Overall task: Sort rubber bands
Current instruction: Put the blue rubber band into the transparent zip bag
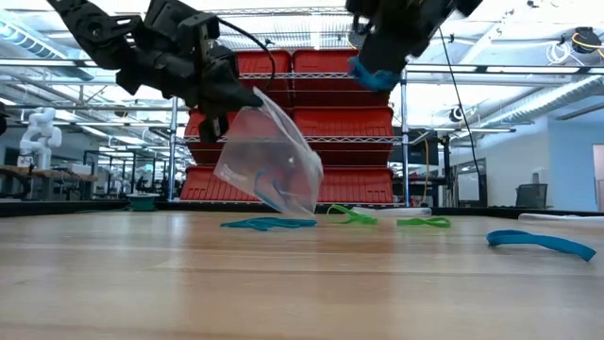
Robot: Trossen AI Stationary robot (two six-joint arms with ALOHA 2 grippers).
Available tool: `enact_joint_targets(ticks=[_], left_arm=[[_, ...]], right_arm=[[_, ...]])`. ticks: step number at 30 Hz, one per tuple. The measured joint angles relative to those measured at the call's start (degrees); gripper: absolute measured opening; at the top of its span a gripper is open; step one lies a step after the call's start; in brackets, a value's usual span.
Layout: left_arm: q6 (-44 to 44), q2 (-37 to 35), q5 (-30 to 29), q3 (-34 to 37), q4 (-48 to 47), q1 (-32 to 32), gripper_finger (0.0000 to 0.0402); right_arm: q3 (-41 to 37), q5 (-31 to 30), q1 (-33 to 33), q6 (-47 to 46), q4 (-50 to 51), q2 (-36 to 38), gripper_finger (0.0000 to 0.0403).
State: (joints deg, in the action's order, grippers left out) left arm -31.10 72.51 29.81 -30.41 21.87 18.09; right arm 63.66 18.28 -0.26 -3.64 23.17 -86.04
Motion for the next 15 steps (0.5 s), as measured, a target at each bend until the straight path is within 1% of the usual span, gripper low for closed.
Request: enact_joint_targets(ticks=[4,8,10,13,15], left_arm=[[-0.58,0.00,-0.13,-1.18,-0.08,0.03,0.0000],[-0.09,0.00,-2.12,-2.87,-1.11,0.53,0.0000],[-0.04,0.00,-2.65,-3.60,-2.35,0.74,0.0000],[0.14,0.00,-2.81,-3.81,-2.91,0.72,0.0000],[0.17,0.00,-2.86,-3.81,-3.56,0.70,0.0000]], right_arm=[[-0.76,-0.37,-0.89,-0.12,-5.40,-4.25,0.0000],[-0.81,-1.02,-0.47,0.18,-11.88,-7.37,0.0000],[-0.81,-4.76,-0.23,0.48,-14.41,-7.74,0.0000],[-0.36,-11.63,-0.50,2.11,-15.65,-7.61,0.0000],[0.21,-13.92,-0.67,3.61,-15.17,-7.33,0.0000]])
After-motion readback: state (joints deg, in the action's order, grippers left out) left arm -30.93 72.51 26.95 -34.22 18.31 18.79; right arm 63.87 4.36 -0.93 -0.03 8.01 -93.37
